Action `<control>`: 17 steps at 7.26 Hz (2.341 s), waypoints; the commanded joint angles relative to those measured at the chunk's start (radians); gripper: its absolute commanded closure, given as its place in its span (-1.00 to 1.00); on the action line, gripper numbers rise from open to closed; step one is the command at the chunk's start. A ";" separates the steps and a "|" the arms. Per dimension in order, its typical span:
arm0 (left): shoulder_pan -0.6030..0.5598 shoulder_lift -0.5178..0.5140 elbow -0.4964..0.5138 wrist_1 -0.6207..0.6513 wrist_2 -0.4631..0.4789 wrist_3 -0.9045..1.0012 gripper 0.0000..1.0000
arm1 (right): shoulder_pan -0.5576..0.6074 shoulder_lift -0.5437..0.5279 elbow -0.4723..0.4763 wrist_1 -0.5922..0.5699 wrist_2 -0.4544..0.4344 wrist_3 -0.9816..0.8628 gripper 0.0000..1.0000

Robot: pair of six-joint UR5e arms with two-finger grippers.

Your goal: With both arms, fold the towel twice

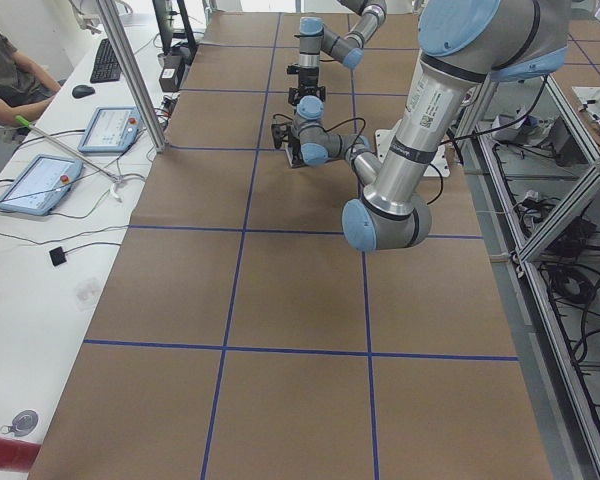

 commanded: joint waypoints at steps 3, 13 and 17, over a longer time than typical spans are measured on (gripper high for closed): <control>0.002 0.029 0.029 -0.088 0.000 0.061 -0.21 | 0.003 0.001 0.000 0.000 0.002 0.000 -1.00; 0.009 0.017 0.063 -0.091 0.000 0.059 1.00 | 0.021 -0.016 0.000 0.002 0.037 0.000 -1.00; 0.003 -0.039 0.081 -0.088 0.020 0.061 1.00 | 0.030 -0.026 0.002 0.002 0.045 0.000 -1.00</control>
